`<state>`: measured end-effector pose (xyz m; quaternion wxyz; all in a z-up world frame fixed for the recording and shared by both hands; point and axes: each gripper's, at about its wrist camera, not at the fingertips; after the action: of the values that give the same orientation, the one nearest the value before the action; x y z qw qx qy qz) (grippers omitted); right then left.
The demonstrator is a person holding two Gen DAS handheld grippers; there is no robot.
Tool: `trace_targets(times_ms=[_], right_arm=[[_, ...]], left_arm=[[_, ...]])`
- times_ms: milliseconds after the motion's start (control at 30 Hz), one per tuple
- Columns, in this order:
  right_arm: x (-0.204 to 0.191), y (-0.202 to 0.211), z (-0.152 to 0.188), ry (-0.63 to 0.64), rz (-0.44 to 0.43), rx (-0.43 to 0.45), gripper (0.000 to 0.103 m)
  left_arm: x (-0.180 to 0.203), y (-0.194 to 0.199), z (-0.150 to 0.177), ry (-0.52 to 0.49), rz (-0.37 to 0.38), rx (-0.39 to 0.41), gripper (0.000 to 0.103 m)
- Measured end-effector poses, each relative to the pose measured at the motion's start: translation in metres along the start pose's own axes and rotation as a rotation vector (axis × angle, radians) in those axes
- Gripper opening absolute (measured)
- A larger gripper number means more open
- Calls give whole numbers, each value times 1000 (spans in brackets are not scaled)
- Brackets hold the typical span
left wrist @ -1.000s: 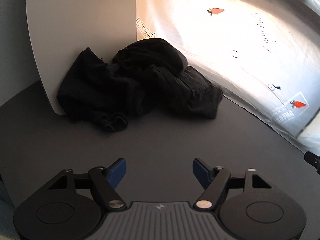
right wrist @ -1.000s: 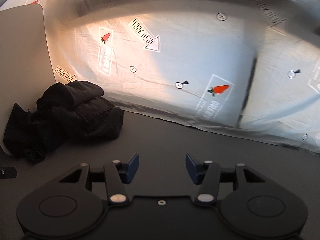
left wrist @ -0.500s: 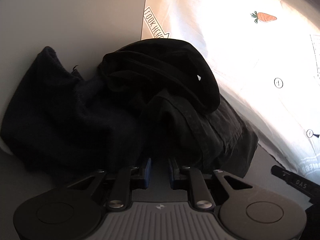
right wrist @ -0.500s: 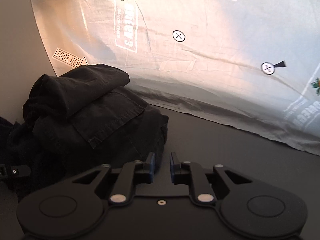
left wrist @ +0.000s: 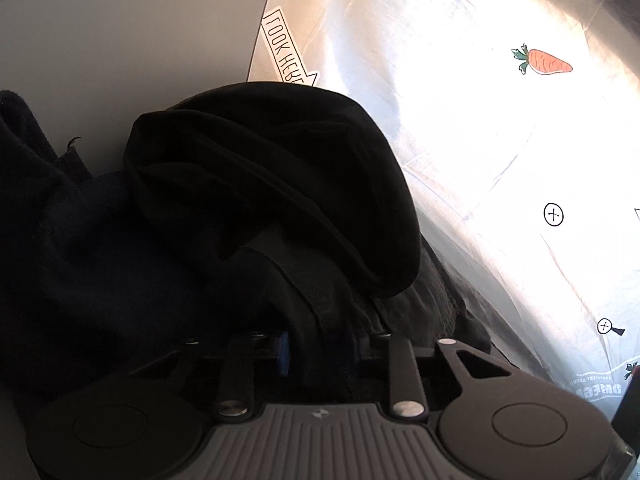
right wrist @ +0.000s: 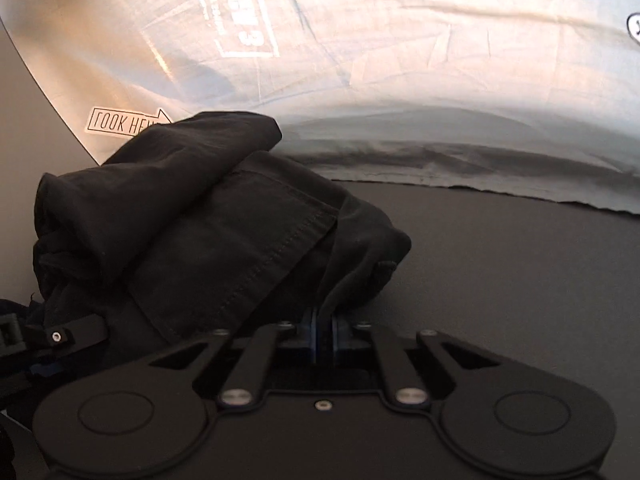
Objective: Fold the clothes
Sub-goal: 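Reach the left tool into the black clothes pile and grasp while the right tool grasps too, then lift the black pants with both tools and lay them flat on the table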
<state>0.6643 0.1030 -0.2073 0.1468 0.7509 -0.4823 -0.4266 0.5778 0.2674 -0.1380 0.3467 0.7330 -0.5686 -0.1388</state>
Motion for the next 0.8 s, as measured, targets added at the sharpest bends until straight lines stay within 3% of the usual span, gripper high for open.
trace_targets(times_ms=[67, 233, 400, 633, 800], right_arm=[[-3, 24, 1, 49, 8, 68, 6], [16, 97, 0, 56, 10, 173, 5], [48, 188, 18, 53, 52, 262, 5], [119, 339, 75, 64, 178, 392, 5], [182, 449, 119, 55, 332, 469, 5]], left_arm=[[9, 9, 1, -35, -19, 5, 13], [32, 46, 12, -54, 6, 0, 5], [77, 104, 40, -159, 56, 12, 3], [165, 196, 125, -306, 195, -31, 2], [249, 256, 202, -410, 371, -110, 2]])
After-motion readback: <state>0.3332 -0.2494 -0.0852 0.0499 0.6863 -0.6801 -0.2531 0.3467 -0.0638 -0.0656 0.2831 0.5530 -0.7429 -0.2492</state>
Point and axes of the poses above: each gripper's, at about its wrist camera, not at the fingertips, and y roughly against the way its jaws point, x to its right, z to its underside, and after that the axes turned 13 degrees about -y, right-handed
